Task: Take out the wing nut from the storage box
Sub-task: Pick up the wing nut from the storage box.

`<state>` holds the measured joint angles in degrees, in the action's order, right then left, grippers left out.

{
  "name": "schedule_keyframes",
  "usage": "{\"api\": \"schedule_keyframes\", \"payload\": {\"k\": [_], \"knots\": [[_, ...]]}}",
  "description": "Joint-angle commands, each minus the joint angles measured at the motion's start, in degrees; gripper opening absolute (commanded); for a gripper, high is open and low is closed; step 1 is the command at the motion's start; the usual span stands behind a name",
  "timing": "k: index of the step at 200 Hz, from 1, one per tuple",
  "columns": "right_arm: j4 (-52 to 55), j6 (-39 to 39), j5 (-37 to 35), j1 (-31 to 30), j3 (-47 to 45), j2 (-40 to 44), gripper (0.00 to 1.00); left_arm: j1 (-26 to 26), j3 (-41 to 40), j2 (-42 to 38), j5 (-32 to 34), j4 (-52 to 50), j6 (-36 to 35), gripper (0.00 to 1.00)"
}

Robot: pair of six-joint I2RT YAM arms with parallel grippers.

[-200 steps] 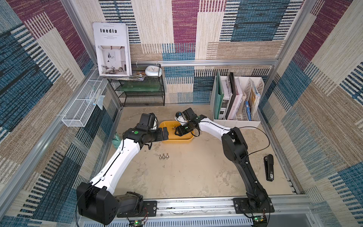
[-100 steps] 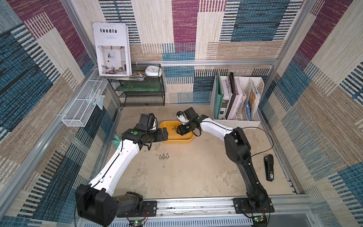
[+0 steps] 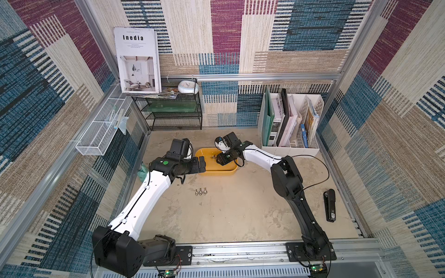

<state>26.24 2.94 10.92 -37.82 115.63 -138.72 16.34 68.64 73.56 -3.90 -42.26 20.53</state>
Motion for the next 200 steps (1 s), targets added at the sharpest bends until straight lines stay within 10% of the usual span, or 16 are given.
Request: {"api": "schedule_keyframes", "payload": {"k": [1,200], "knots": [[0.31,-0.58,-0.18,-0.14,0.41,-0.52,0.58,-0.06,0.36,-0.02,0.91,-0.68,-0.70,0.99],[0.11,-0.04,1.21,-0.13,1.88,-2.76,0.16,-0.08,0.35,0.07,1.13,-1.06,-0.50,0.99]]}}
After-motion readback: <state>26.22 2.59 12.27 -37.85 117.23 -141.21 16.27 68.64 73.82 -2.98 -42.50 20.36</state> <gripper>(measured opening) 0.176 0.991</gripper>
